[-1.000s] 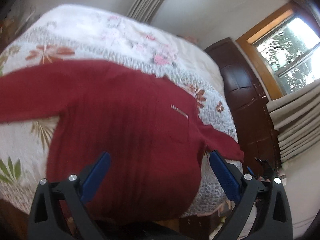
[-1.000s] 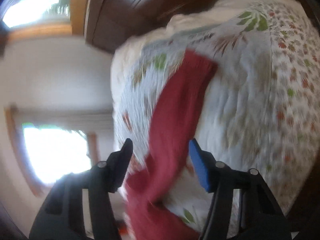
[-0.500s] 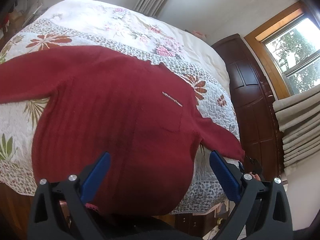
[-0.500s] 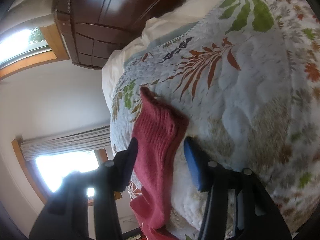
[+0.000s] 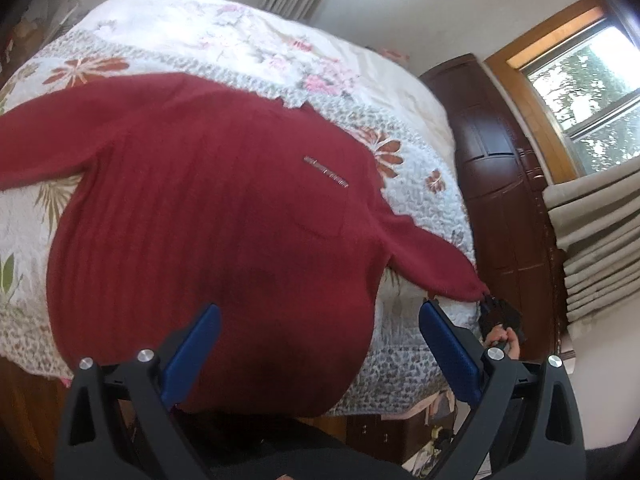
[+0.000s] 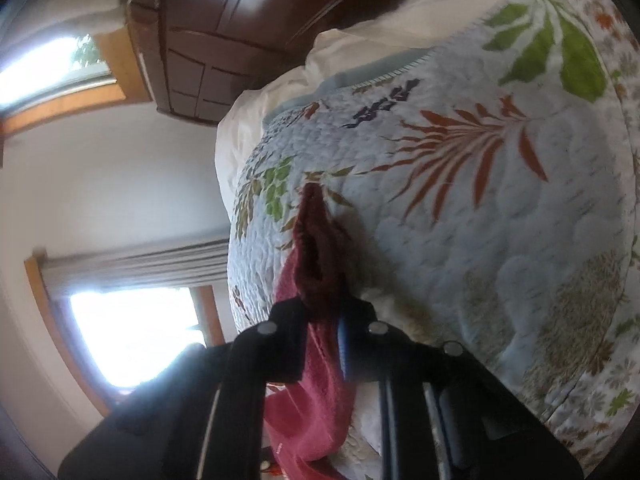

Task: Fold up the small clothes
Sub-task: 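Grasp the sweater sleeve cuff with the right gripper and lift it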

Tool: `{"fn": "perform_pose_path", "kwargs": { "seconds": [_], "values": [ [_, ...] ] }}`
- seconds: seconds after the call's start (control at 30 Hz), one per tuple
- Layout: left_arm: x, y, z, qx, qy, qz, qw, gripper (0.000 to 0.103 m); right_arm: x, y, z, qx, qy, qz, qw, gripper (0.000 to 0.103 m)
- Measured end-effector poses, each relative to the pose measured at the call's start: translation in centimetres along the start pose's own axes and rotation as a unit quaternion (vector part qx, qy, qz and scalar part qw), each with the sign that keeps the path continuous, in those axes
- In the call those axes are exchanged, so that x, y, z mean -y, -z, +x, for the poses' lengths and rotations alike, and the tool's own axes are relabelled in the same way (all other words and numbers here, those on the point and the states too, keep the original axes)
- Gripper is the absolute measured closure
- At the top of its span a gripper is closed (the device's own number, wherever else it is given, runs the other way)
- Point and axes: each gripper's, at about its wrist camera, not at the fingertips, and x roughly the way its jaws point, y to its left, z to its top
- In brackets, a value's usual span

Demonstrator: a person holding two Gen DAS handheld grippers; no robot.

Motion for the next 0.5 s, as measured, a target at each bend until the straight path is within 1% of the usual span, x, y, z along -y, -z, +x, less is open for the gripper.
{"fn": "perform_pose_path", "kwargs": {
  "seconds": [0.07,0.1,0.2,0.3,0.33,0.37,0.4,0.47,0.5],
  "values": [
    [-0.5,0.0,0.1,-0.001,-0.012,-0.003,0.9999,0.004,-1.5,0.4,-0.4,0.006,0.008,-0.024,1.000,0.092],
    [-0.8,0.1,0.2,-0.006,-0.006,-0.006,0.9999,0.004,-2.3,0.6,-0.6,0.007,0.011,-0.036,0.999,0.092],
    [-2.2,0.1,0.1,-0.007,0.034,-0.040,0.9986,0.004,-6.5,2.2,-1.1,0.010,0.020,-0.103,0.994,0.092],
    [-3.5,0.2,-0.4,0.010,0.062,-0.073,0.9954,0.004,-11.6,4.6,-1.3,0.005,0.014,-0.171,0.985,0.092],
    [-3.9,0.2,-0.6,0.013,0.076,-0.085,0.9934,0.004,-13.4,5.5,-1.4,0.004,0.011,-0.195,0.981,0.092],
    [-4.8,0.3,-0.6,0.017,0.107,-0.108,0.9882,0.004,-14.6,6.2,-1.4,0.002,0.009,-0.211,0.977,0.092],
    [-5.3,0.3,-0.6,0.017,0.127,-0.124,0.9840,0.004,-16.2,7.2,-1.4,0.000,0.006,-0.231,0.973,0.092],
    [-6.8,0.6,-0.6,0.020,0.174,-0.159,0.9715,0.004,-19.5,9.6,-1.1,-0.007,0.000,-0.274,0.962,0.092],
    [-7.2,0.6,-0.7,0.023,0.188,-0.167,0.9677,0.004,-20.6,10.5,-0.9,-0.011,-0.002,-0.287,0.958,0.092]
  ]
}}
